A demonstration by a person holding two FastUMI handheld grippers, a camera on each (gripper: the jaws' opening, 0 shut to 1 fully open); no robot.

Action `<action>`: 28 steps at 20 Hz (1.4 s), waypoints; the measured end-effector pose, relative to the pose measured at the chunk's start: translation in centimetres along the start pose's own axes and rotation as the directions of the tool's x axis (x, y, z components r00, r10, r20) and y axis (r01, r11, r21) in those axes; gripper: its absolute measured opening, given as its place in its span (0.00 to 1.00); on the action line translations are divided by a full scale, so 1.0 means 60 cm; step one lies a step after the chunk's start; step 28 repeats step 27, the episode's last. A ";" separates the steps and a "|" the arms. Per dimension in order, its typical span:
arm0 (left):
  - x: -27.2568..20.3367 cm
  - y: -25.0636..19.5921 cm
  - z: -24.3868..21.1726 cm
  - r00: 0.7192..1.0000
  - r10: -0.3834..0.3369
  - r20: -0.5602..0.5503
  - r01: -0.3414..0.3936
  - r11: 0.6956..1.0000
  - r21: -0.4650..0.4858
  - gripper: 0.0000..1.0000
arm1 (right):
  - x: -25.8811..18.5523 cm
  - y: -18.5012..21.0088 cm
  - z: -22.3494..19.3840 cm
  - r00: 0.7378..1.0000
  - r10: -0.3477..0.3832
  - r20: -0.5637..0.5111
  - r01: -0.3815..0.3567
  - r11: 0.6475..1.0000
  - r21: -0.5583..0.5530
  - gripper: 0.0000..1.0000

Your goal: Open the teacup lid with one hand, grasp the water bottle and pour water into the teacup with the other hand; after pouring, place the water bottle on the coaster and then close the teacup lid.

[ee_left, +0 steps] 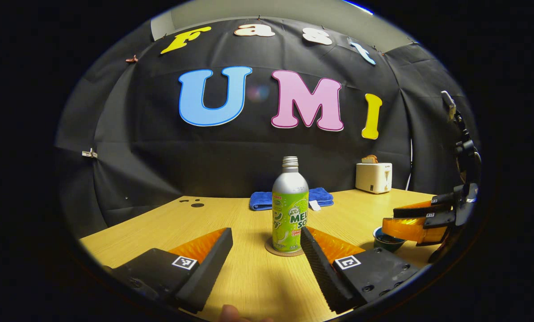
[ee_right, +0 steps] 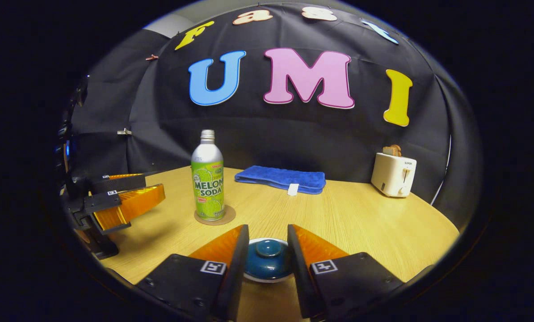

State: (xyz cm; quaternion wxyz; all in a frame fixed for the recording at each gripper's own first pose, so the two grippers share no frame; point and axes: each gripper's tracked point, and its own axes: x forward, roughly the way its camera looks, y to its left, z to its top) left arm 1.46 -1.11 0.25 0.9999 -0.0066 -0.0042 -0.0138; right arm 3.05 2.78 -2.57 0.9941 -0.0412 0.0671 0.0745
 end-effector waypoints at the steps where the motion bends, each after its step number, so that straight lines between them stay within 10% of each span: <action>1: 0.001 0.000 -0.001 1.000 0.000 0.000 0.000 1.000 0.000 0.96 | -0.005 -0.002 0.007 1.000 -0.006 0.029 0.006 1.000 0.000 0.66; 7: -0.004 0.008 -0.001 0.999 0.042 -0.001 -0.042 0.999 0.000 0.96 | -0.026 -0.016 0.027 0.990 -0.031 0.134 0.030 0.999 0.009 0.96; 10: -0.010 0.009 -0.001 0.997 0.082 -0.002 -0.082 0.997 -0.001 0.96 | -0.033 -0.030 0.024 0.990 -0.034 0.136 0.024 0.997 0.078 0.97; 19: -0.011 -0.044 0.000 0.997 0.083 0.000 -0.083 0.997 -0.002 0.96 | -0.077 -0.176 0.016 0.935 -0.335 0.115 0.323 0.940 0.108 0.98; 28: -0.011 -0.058 0.000 0.997 0.074 0.001 -0.074 0.997 -0.001 0.96 | -0.076 -0.155 0.017 0.955 -0.272 0.118 0.261 0.960 0.103 0.99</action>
